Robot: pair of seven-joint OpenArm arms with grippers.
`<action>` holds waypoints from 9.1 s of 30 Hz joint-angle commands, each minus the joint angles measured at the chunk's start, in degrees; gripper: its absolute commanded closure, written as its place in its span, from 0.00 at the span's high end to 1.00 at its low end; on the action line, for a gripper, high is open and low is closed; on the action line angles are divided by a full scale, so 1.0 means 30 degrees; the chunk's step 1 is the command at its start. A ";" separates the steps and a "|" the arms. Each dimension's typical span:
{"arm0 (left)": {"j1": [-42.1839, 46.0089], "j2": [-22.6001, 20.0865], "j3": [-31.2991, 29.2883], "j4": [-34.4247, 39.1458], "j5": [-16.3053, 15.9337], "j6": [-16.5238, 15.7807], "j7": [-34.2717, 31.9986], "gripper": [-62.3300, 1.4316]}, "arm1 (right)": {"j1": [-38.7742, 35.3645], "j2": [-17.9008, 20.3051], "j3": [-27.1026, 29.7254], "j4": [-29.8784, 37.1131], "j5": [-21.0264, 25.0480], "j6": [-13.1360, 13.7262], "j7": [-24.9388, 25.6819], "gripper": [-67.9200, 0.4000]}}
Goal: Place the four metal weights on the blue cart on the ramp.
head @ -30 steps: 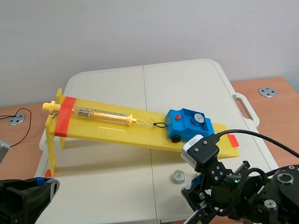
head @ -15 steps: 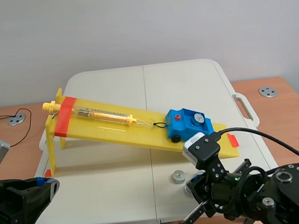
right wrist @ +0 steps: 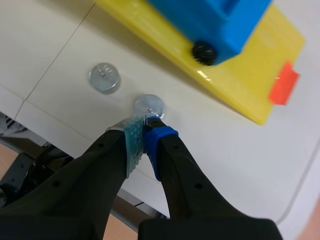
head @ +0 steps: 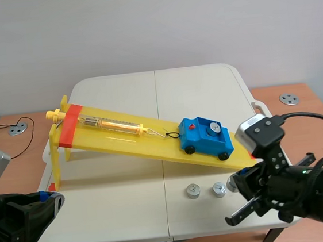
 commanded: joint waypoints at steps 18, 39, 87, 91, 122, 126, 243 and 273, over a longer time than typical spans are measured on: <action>-0.0066 0.0095 -0.0277 0.1093 -0.0991 -0.0393 -0.1982 0.06 | 0.1144 -0.1355 0.6120 0.4677 1.0717 0.2528 -0.0430 0.02; -0.0066 0.0095 -0.0277 0.1093 -0.0991 -0.0393 -0.1982 0.07 | 0.7220 -0.4218 0.5450 -0.2499 1.0688 0.2550 -0.0772 0.02; -0.0066 0.0095 -0.0277 0.1093 -0.0991 -0.0393 -0.1982 0.07 | 0.4911 -0.1180 0.8233 0.1195 0.9704 0.5552 -0.0707 0.44; -0.0066 0.0095 -0.0277 0.1093 -0.0991 -0.0393 -0.1982 0.07 | 0.3381 -0.0342 0.8233 0.3184 0.9704 0.5537 -0.0911 0.44; -0.0066 0.0095 -0.0277 0.1093 -0.0991 -0.0393 -0.1982 0.07 | 0.0940 -0.0474 0.1851 0.3228 0.1297 0.2288 0.1858 0.44; -0.0066 0.0095 -0.0277 0.1093 -0.0991 -0.0393 -0.1982 0.06 | 0.1953 -0.0998 0.0976 0.1778 0.0437 0.1683 0.2273 0.44; -0.0379 0.0095 -0.0277 0.1093 -0.0991 -0.0393 -0.1967 0.07 | 0.6892 -0.2594 0.2215 0.0656 0.2674 -0.1071 0.1413 0.02; -0.0379 0.0102 -0.0277 0.1093 -0.0991 -0.0393 -0.1909 0.07 | 0.9734 -0.3475 0.0051 -0.3774 0.0146 -0.3191 0.3279 0.02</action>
